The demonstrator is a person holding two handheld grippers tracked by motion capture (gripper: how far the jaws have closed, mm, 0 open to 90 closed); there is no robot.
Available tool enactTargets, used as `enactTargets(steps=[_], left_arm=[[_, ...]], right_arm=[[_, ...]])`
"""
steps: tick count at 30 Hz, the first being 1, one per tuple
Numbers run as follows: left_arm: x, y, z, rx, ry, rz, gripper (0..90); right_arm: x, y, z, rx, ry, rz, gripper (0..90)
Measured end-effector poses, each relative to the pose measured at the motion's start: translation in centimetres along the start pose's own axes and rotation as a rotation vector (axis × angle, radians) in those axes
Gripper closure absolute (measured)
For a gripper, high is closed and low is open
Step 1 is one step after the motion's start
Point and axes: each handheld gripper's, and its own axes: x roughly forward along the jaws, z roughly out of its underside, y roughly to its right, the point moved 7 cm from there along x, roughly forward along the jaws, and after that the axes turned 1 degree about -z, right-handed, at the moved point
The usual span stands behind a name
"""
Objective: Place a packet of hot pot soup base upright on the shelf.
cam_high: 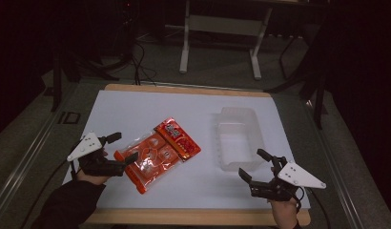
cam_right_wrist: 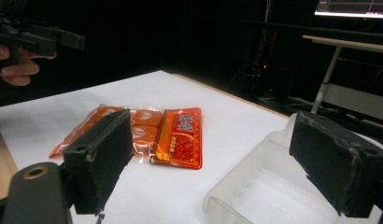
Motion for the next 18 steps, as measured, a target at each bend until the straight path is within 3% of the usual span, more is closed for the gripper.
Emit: enactTargets(steps=[5, 10, 14, 18], left_arm=[[1.5, -0.9, -0.6, -0.006, -0.012, 0.011, 4.9], [2.8, -1.7, -1.1, -0.008, -0.006, 0.013, 5.8], [4.2, -2.5, -1.3, -0.017, -0.006, 0.016, 5.8], [6.1, -3.3, -1.2, 0.008, -0.041, 0.007, 5.9]], right_arm=[[0.0, 0.1, 0.0, 0.026, 0.006, -0.019, 13.2], [0.0, 0.3, -0.1, 0.023, 0.01, 0.016, 13.1], [0.2, -0.1, -0.1, 0.028, 0.015, 0.008, 13.2], [0.4, -0.4, 0.0, 0.027, 0.008, -0.004, 13.2]])
